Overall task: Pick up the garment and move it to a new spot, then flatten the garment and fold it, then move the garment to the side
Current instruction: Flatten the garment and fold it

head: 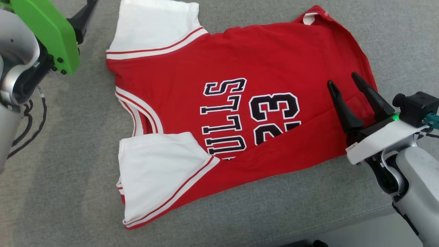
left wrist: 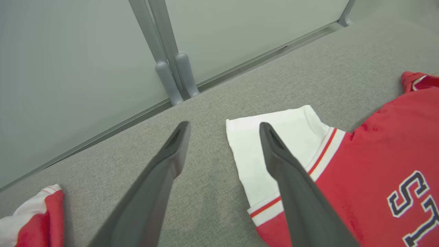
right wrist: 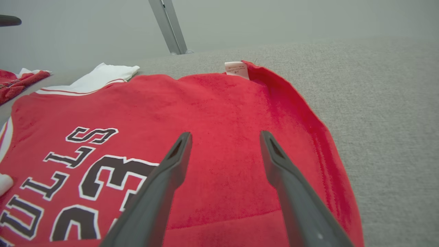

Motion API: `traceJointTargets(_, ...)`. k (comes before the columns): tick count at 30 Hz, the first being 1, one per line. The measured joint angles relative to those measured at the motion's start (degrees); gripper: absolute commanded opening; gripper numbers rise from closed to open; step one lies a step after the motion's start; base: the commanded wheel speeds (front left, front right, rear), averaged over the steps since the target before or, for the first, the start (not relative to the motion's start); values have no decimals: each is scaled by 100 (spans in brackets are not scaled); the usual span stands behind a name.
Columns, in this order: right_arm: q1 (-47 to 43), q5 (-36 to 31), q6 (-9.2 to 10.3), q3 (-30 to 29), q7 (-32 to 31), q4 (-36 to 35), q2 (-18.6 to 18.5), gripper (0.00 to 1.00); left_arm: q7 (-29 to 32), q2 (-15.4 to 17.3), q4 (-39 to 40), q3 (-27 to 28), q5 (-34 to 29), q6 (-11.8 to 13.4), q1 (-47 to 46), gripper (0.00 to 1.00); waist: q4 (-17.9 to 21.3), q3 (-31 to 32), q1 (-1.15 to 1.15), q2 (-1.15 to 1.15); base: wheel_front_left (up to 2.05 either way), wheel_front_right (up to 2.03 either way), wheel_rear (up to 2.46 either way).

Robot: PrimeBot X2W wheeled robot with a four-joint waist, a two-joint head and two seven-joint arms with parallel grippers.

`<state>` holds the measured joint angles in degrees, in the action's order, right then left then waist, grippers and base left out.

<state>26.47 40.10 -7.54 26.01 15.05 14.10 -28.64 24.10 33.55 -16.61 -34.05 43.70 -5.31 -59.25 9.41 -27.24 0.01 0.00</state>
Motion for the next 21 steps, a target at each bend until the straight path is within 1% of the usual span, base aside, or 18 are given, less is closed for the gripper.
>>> traceJointTargets(5, 13, -22, 0, -48, 0, -31, 109, 100, 154, -68, -782, -140, -100, -82, -583, 100, 248, -387, 0, 0, 0, 0, 0)
traceJointTargets(8, 19, -38, 0, -85, 0, -57, 154, 100, 207, -164, -1185, -193, -86, -129, -826, 100, 388, -618, 1, 0, 0, 0, 0)
traceJointTargets(15, 107, -48, 0, -137, 1, -125, 261, 100, 205, -250, -1678, -405, -76, -181, -1204, 100, 598, -1033, 1, 0, 0, 0, 0)
traceJointTargets(21, 138, -73, 0, -132, 18, -144, 278, 100, 116, -308, -1904, -557, -87, -199, -1397, 100, 652, -1179, 0, 0, 0, 0, 0)
